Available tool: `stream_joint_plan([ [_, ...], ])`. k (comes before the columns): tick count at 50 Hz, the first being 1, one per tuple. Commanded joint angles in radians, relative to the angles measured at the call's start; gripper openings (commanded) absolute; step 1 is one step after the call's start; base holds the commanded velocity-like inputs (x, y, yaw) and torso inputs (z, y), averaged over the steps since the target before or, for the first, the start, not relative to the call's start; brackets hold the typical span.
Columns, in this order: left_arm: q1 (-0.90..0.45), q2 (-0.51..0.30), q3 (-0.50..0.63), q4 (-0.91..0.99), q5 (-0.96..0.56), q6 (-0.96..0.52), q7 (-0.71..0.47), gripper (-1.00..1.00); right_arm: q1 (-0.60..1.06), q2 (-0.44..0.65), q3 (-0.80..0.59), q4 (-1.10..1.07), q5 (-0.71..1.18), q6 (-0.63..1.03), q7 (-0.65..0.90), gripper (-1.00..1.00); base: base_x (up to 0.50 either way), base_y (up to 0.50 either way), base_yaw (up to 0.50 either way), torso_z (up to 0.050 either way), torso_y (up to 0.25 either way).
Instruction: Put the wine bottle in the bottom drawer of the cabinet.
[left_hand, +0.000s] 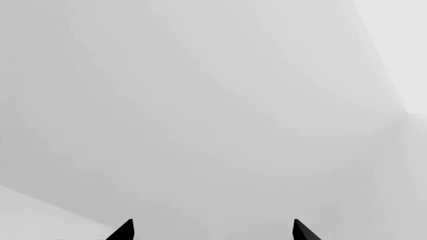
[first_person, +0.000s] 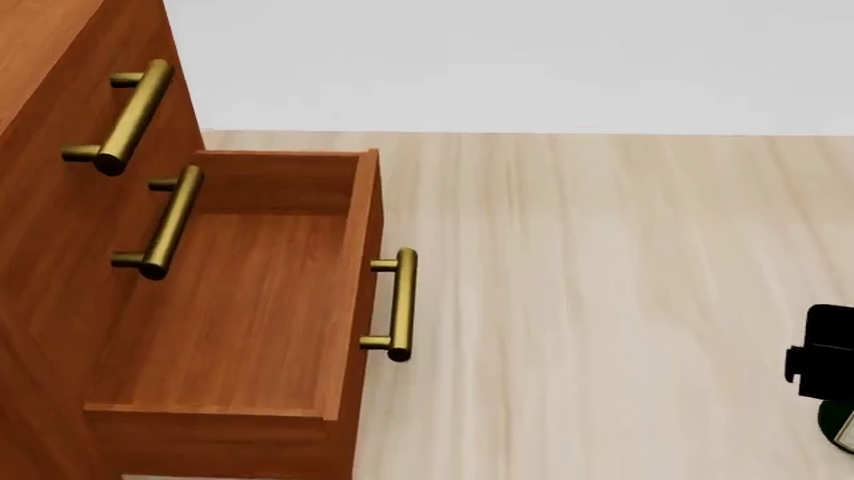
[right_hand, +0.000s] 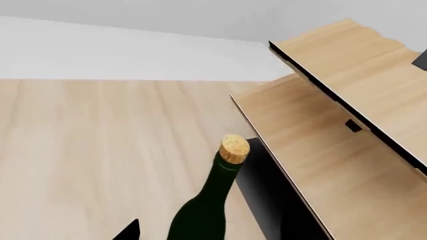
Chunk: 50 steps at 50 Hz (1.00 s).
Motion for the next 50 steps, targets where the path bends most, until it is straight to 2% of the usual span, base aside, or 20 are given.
stream_joint_plan([
  [1,0.002,0.001,-0.003,-0.001,-0.005,0.002,0.002,1.00,-0.015,0.009,0.009,0.004,-0.002,-0.006,0.000,1.00,0.00,0.00,0.00,0.000,-0.152],
  [14,0.001,-0.003,-0.001,0.004,-0.010,-0.009,-0.003,1.00,-0.030,0.018,0.017,0.014,-0.006,-0.019,-0.002,1.00,0.00,0.00,0.00,0.000,-0.092],
  [28,-0.004,-0.002,-0.010,0.002,-0.024,-0.018,-0.002,1.00,0.056,0.012,0.002,0.041,-0.011,-0.011,-0.006,1.00,0.00,0.00,0.00,0.000,-0.033],
  [50,0.000,-0.006,-0.003,0.007,-0.027,-0.022,-0.007,1.00,0.216,-0.086,-0.062,0.299,-0.065,-0.076,-0.048,1.00,0.00,0.00,0.00,0.000,0.000],
])
